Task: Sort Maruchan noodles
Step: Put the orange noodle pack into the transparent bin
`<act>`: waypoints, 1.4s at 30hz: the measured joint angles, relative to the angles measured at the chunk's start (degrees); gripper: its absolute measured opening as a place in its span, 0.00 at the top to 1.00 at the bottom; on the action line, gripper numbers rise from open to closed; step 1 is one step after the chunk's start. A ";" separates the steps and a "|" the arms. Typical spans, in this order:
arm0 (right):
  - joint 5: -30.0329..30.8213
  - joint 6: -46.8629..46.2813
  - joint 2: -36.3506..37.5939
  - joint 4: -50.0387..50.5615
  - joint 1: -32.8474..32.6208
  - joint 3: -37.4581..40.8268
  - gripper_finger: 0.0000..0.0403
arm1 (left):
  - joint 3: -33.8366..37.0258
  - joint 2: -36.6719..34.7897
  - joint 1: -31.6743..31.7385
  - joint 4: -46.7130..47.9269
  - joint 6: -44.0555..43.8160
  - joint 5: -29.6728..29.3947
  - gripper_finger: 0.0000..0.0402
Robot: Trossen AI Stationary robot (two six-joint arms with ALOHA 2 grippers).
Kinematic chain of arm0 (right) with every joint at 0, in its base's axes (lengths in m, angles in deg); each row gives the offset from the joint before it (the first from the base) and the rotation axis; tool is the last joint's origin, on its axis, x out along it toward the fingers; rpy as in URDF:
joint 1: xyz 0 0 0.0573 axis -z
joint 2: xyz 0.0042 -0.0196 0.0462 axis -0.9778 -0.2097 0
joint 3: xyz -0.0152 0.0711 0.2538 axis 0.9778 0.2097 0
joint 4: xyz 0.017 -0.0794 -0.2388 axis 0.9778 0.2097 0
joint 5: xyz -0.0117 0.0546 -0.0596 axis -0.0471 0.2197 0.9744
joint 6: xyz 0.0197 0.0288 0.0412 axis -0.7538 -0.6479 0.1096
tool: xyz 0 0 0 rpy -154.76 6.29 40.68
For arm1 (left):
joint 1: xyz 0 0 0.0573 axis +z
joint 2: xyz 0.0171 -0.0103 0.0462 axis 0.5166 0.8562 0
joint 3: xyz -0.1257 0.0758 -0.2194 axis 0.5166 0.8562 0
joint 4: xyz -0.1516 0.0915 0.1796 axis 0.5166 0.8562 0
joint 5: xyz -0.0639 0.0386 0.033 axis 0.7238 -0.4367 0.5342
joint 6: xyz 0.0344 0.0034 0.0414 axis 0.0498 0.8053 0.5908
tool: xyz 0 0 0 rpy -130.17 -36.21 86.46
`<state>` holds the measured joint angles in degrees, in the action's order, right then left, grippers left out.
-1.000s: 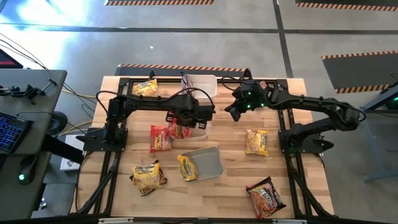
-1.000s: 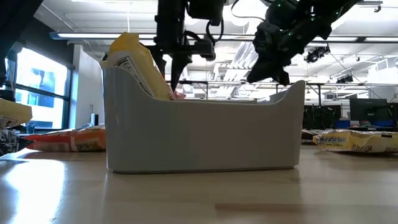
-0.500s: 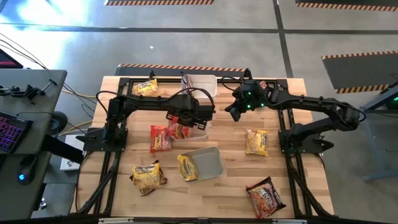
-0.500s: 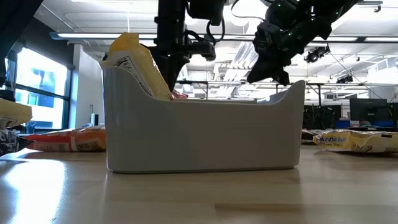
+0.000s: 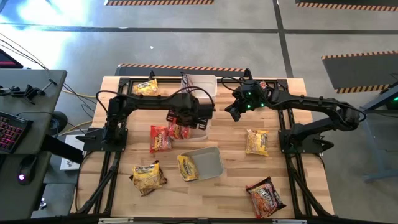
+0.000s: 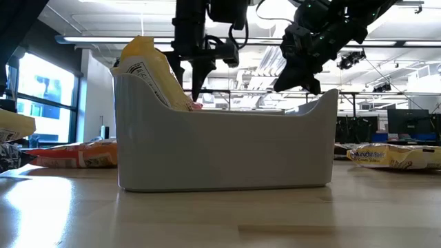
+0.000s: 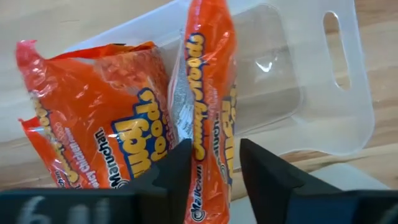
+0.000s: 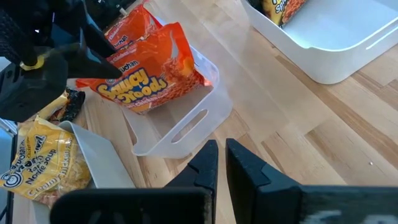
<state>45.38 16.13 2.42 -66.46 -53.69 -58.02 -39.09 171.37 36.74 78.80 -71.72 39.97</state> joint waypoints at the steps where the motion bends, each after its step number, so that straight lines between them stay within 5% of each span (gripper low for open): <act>1: 0.00 0.00 0.00 0.00 0.00 0.00 0.96 | 0.00 0.00 0.18 -0.58 0.60 0.28 0.66; 8: -0.27 0.00 0.00 0.00 0.00 0.00 0.96 | 0.00 0.00 2.30 -2.32 2.44 -0.52 0.56; 15: -0.48 1.28 0.00 0.00 0.00 0.00 0.96 | 0.00 0.00 5.00 -8.28 8.54 0.97 0.56; 30: -0.44 2.97 0.00 -0.02 0.00 0.00 0.96 | 0.00 0.00 6.53 -7.80 10.66 3.50 0.98; 42: -2.30 -8.02 -2.84 -5.81 -2.19 -0.09 0.95 | 0.00 0.00 5.05 -5.95 5.95 7.41 1.00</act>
<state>43.07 8.11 -0.42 -72.27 -55.88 -58.11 -39.09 171.37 41.79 72.85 -65.77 47.38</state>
